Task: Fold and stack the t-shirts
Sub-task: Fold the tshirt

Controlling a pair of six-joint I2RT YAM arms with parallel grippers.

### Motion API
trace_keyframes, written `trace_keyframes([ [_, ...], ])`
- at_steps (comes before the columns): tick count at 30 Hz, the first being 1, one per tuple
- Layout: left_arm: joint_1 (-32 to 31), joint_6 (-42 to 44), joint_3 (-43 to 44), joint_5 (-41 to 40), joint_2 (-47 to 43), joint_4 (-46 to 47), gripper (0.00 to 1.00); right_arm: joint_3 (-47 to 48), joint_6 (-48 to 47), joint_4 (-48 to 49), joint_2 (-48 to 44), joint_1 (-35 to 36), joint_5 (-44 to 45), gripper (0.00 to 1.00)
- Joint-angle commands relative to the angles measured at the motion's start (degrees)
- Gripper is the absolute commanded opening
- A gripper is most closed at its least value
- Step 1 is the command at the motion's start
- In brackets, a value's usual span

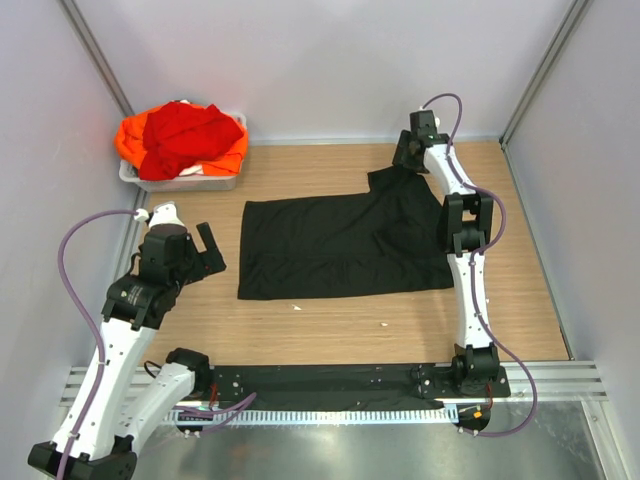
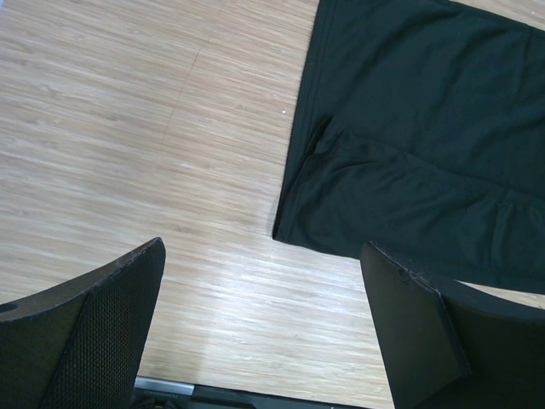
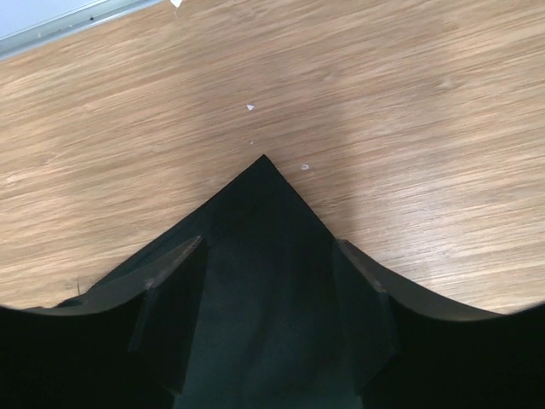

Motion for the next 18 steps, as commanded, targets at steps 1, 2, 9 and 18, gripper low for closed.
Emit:
trace_keyframes([
  [1,0.7,0.5,0.0,0.1,0.0,1.4,0.97,-0.2,-1.2,3.2,-0.8,0.5,0.7,0.65],
  [2,0.8,0.5,-0.2,0.1,0.1,1.4,0.97,-0.2,-1.2,3.2,-0.5,0.5,0.7,0.63],
  [9,0.9,0.4,-0.2,0.0,0.7,1.6,0.96,-0.1,-1.9,3.6,0.7,0.9,0.3,0.18],
  [18,1.0,-2.7,2.4,-2.7,10.6,4.7,0.94,-0.3,-2.0,3.9,-8.1,2.3,0.0,0.01],
])
